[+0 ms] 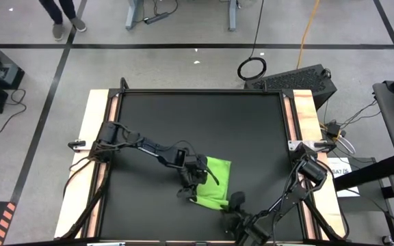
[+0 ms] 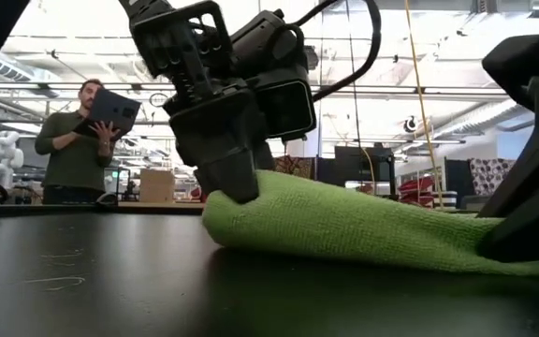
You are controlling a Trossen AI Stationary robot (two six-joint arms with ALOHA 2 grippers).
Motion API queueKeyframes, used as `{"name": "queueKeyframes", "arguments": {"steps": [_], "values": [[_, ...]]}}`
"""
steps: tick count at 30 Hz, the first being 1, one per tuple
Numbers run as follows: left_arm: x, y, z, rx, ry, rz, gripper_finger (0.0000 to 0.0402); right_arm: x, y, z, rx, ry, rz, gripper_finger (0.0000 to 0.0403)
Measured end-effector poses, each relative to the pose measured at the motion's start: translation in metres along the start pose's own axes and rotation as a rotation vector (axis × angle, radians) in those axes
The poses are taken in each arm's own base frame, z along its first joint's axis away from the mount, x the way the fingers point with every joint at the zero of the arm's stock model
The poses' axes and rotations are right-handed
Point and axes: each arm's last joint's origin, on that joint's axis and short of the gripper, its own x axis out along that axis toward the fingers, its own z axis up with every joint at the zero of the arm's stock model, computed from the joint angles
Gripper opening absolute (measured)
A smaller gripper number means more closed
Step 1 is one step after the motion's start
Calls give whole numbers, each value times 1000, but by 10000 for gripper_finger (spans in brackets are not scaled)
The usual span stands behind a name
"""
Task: Roll towel
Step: Roll the green towel on the table
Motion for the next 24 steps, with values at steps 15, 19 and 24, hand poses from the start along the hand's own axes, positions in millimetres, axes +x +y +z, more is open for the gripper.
{"name": "queueKeyframes", "arguments": {"steps": [15, 19, 24], "values": [[3, -89, 1, 681, -49, 513, 217, -15, -9, 10, 206, 21, 78, 3], [21, -112, -11, 889, -1, 700, 235, -21, -16, 18, 200, 52, 141, 3], [34, -127, -19, 1011, 19, 791, 237, -16, -21, 28, 202, 81, 219, 3]]}}
